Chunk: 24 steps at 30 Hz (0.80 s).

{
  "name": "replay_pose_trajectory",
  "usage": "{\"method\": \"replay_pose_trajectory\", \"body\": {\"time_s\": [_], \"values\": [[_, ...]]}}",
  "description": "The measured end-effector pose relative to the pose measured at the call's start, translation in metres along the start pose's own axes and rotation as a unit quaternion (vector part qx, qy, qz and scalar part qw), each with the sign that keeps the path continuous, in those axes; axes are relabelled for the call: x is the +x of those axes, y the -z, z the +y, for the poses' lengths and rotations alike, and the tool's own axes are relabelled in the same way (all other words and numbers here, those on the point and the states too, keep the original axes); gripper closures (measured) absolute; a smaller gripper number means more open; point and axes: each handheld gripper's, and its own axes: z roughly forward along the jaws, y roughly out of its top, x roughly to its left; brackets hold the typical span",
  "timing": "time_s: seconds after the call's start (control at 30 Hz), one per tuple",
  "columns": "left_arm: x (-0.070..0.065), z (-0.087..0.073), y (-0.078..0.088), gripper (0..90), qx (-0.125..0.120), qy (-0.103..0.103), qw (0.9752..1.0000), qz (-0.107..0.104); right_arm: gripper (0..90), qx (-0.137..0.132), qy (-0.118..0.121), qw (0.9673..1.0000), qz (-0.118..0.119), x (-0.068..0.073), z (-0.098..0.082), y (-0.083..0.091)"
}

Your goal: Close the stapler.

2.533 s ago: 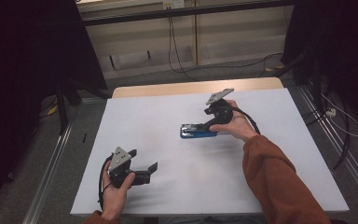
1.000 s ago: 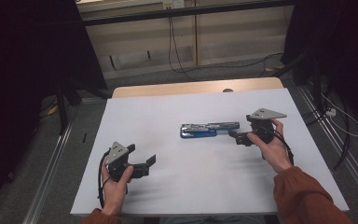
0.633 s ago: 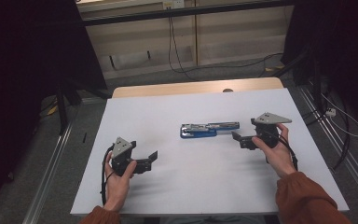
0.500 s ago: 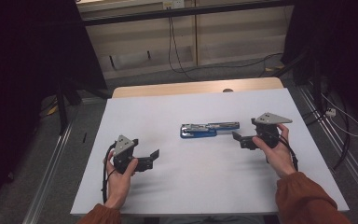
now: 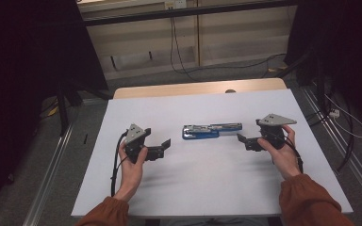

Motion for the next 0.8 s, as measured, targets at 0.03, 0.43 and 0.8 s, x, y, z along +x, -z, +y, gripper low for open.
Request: {"method": "replay_pose_trajectory", "body": {"time_s": [0.03, 0.43, 0.8], "values": [[0.0, 0.001, -0.003, 7.2, 0.004, -0.004, 1.0, -0.003, 6.5, 0.001, -0.003, 1.0, 0.003, -0.001, -0.001, 0.0], [-0.001, 0.007, -0.03, 4.4, 0.01, -0.019, 0.9996, -0.017, 11.0, 0.015, -0.029, 0.9991, 0.029, -0.008, -0.005, -0.009], [0.002, 0.013, -0.053, 3.8, -0.002, -0.033, 0.9991, -0.028, 17.7, 0.013, -0.022, 0.9987, 0.045, -0.006, -0.006, -0.016]]}}
